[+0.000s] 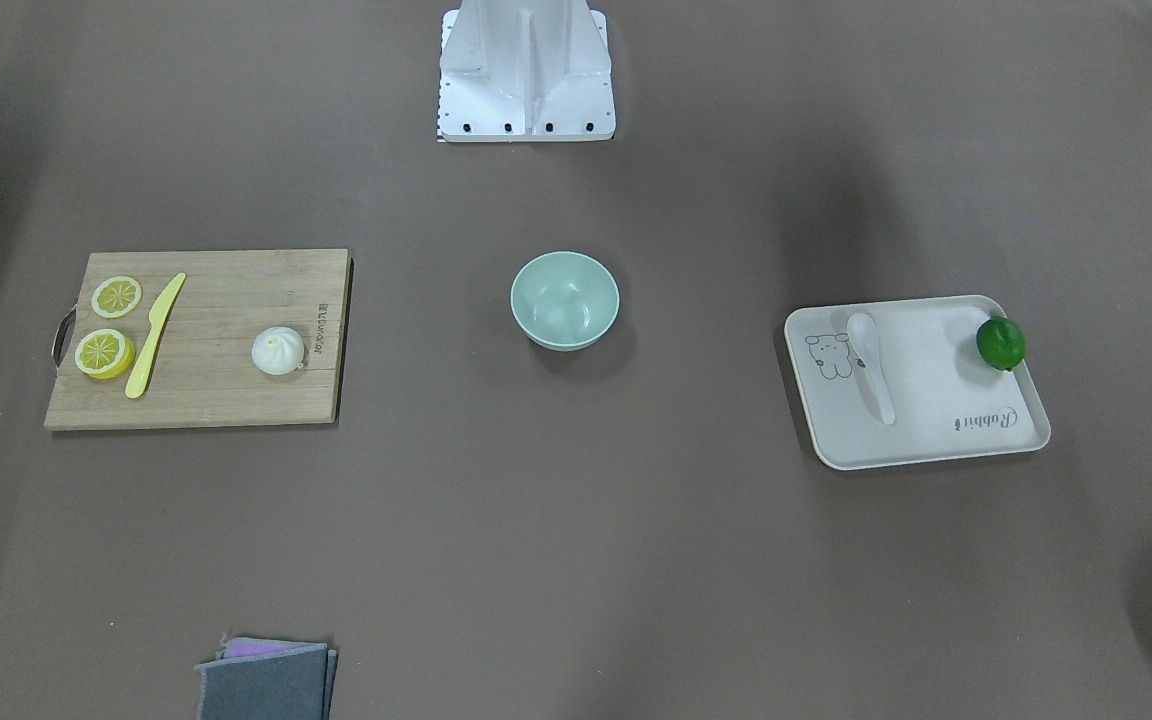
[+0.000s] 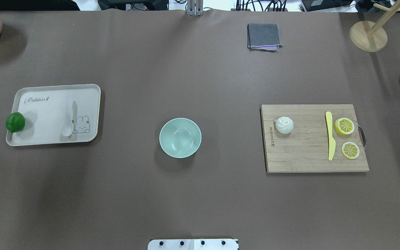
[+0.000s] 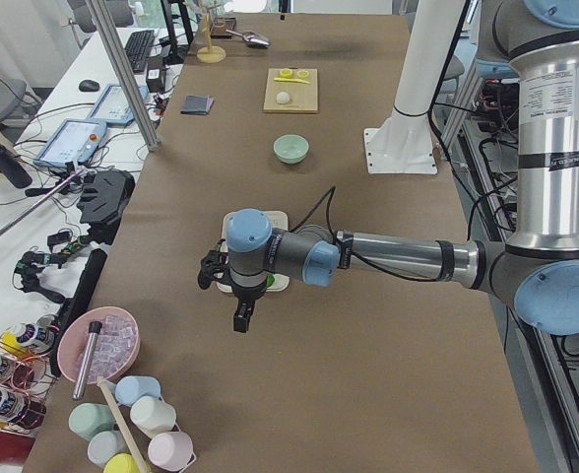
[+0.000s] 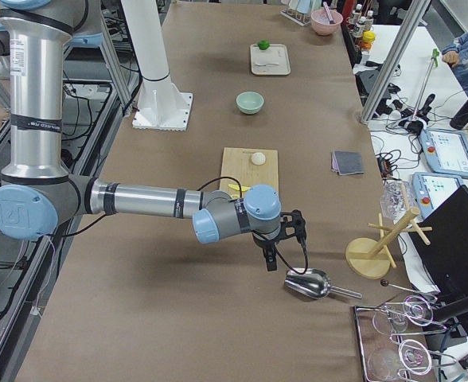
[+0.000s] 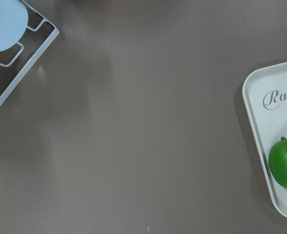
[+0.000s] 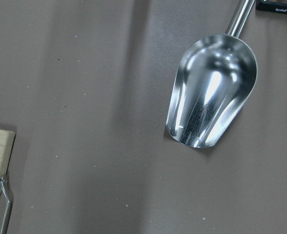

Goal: Put spoon and bun in bowl

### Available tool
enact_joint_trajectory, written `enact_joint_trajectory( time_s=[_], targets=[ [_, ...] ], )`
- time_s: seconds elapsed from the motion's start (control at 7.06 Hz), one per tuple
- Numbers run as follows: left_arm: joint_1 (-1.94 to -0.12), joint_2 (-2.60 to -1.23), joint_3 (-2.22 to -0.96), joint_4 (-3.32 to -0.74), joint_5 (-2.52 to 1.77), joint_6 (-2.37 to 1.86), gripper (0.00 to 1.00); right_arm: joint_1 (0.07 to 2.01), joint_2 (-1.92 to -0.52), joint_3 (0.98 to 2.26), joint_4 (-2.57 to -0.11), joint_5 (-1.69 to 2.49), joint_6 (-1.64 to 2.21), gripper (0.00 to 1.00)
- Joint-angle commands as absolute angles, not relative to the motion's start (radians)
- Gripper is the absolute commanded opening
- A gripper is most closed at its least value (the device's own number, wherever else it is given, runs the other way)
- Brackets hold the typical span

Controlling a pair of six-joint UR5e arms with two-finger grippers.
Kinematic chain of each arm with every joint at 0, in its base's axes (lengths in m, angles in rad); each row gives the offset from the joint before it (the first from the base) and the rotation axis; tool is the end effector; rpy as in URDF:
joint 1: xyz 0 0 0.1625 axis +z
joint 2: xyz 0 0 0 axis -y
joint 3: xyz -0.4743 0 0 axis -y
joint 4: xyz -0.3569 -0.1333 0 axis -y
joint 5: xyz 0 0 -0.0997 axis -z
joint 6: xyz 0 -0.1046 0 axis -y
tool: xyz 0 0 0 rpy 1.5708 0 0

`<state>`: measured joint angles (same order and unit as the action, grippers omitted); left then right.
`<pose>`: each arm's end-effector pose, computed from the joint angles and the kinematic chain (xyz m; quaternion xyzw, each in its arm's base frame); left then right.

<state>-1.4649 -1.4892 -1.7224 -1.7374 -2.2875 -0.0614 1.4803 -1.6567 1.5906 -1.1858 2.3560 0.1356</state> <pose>-0.0185 -0.4372 0.6636 0.0810 0.3563 0.0621 0.9288 0.0200 -0.4369 0.6976 0.1031 -0.3919 -0.0402 0.9133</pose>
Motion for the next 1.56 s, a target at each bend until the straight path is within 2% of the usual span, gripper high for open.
enact_joint_trajectory(
  time_s=[0.0,1.42],
  targets=[
    [-1.465,-1.488,-1.723,-1.741,-2.289,-0.061,0.98,1.480,-1.657,1.589,-1.186,2.356,0.137,1.00],
    [-1.463,-1.493,-1.724,-1.743,-2.289,-0.061,0.98,1.479,-1.644,1.566,-1.186,2.359,0.135,1.00]
  ],
)
